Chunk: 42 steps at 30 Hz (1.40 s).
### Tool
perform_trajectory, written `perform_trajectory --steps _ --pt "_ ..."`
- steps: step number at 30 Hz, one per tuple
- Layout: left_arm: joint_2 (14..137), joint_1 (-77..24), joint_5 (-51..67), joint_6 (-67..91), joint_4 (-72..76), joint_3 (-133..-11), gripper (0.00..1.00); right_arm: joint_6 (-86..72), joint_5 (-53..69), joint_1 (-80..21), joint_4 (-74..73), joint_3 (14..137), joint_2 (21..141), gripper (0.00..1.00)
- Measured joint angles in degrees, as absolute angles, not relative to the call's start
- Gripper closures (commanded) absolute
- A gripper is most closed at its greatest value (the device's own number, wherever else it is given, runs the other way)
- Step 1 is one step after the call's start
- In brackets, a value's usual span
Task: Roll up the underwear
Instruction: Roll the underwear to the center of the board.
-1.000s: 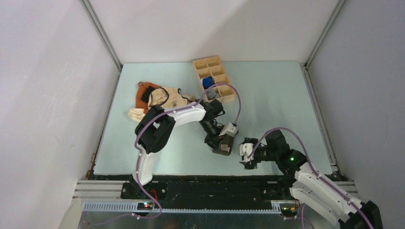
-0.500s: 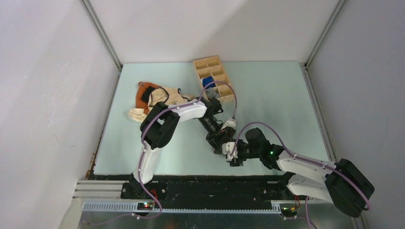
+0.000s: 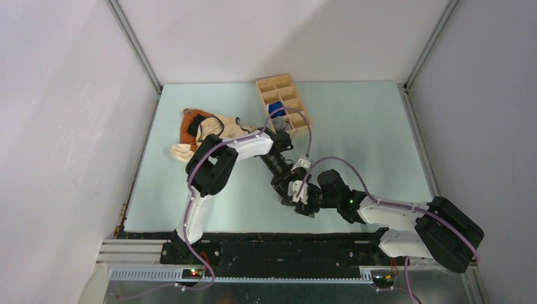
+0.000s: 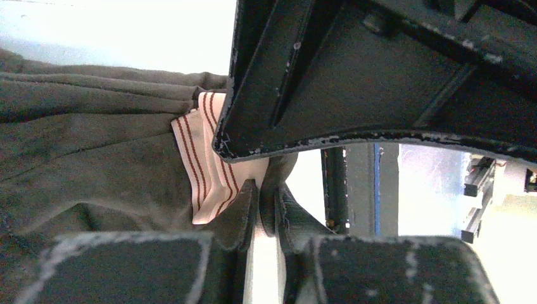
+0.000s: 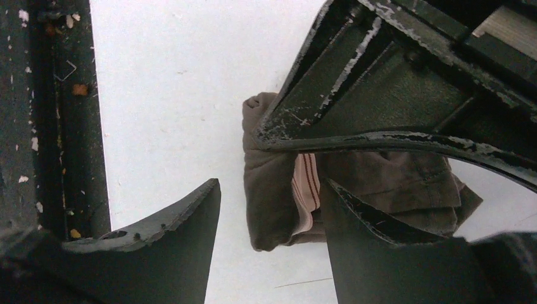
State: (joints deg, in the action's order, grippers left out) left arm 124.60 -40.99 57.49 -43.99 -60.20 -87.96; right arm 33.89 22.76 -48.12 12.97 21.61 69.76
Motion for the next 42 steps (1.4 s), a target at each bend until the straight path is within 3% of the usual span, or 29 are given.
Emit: perform_trajectory --steps 4,9,12,14,15,17,21,26,33,42 --pt "124.75 -40.71 57.63 -44.03 -61.30 -87.96 1.00 31.35 20.69 -48.66 14.61 21.80 70.96 0.38" --pt "125.67 -39.92 58.70 -43.92 -62.92 -88.51 0.98 27.70 18.81 -49.28 15.57 22.13 72.93 0.65" --pt "126.19 -39.18 59.07 -42.61 -63.29 -88.95 0.81 24.91 18.79 -48.90 15.92 22.61 75.02 0.90" --pt "126.34 -38.41 59.16 -39.62 -62.39 -88.92 0.67 22.61 19.64 -47.99 16.19 23.31 76.09 0.99" --pt "126.32 -37.82 59.29 -36.97 -61.10 -88.64 0.59 21.61 20.36 -47.29 16.21 23.59 76.47 1.00" --pt "125.54 -36.16 59.68 -28.58 -55.00 -86.67 0.54 18.52 23.38 -44.53 16.05 24.64 77.93 1.00" --pt "120.09 -31.40 58.00 -11.40 -38.81 -78.41 0.51 12.03 30.74 -37.52 14.90 29.23 83.42 1.00" --pt "106.43 -26.46 48.71 -4.80 -23.88 -70.48 0.49 5.78 40.21 -31.16 8.64 37.95 92.53 1.00" --pt "86.24 -35.11 35.64 -18.35 -8.03 -54.81 0.46 -1.87 51.90 -25.36 -2.85 50.28 105.14 1.00" --pt "81.58 -48.21 25.06 -44.14 9.67 -32.49 0.43 -7.97 54.08 -21.39 -4.91 49.71 106.15 1.00"
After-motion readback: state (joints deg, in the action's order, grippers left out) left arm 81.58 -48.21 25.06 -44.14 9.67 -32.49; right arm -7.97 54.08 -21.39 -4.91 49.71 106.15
